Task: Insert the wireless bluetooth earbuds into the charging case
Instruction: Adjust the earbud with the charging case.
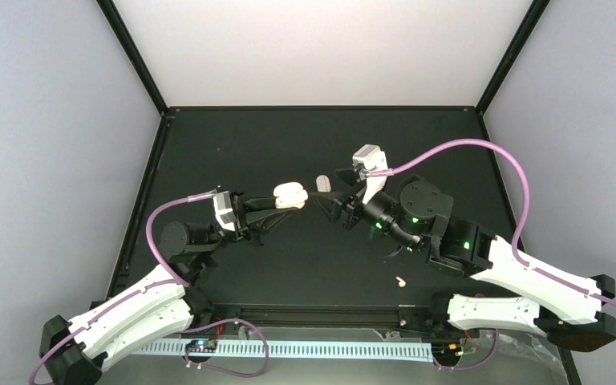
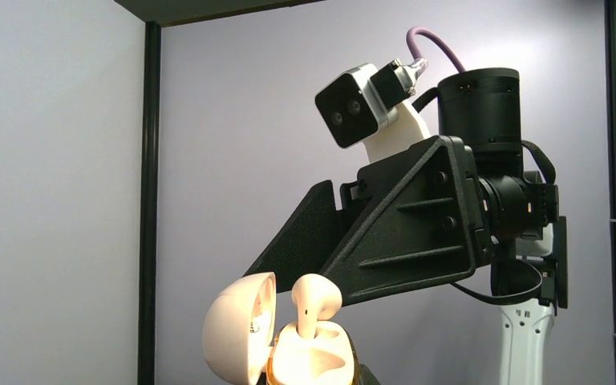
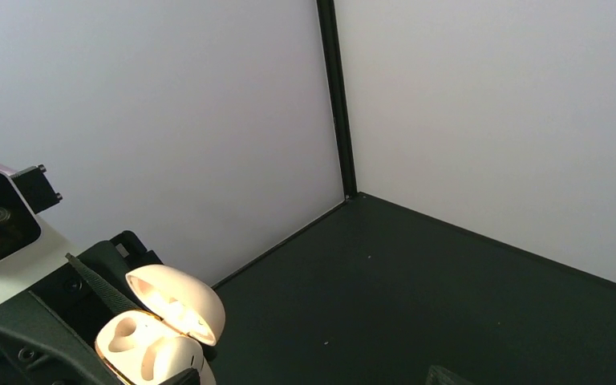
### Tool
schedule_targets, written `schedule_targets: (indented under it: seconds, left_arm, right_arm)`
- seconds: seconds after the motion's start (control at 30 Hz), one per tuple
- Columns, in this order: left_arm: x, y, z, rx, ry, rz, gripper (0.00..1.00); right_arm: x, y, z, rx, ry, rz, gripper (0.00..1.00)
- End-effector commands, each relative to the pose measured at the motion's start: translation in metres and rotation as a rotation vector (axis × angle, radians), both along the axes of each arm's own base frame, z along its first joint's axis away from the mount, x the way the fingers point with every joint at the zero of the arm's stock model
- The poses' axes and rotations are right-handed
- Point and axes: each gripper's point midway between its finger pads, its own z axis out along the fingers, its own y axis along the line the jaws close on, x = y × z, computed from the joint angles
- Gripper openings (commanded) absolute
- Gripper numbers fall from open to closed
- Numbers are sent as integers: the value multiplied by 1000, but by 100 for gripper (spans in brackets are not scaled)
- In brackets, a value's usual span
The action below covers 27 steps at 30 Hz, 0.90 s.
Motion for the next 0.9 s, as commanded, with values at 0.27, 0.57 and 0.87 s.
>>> schedule_targets:
  seconds: [0.27, 0.57, 0.87]
  left_arm:
    - [-5, 3, 11, -23, -44, 8, 2]
    - [-4, 2, 10, -21, -40, 7, 2]
    - [-5, 1, 9, -20, -38, -3, 2]
  right_arm:
    - [-10, 7, 9, 28, -22, 67, 73]
    - [-13, 13, 9, 28, -22, 99, 73]
    - [-12, 18, 12, 27, -29, 103, 73]
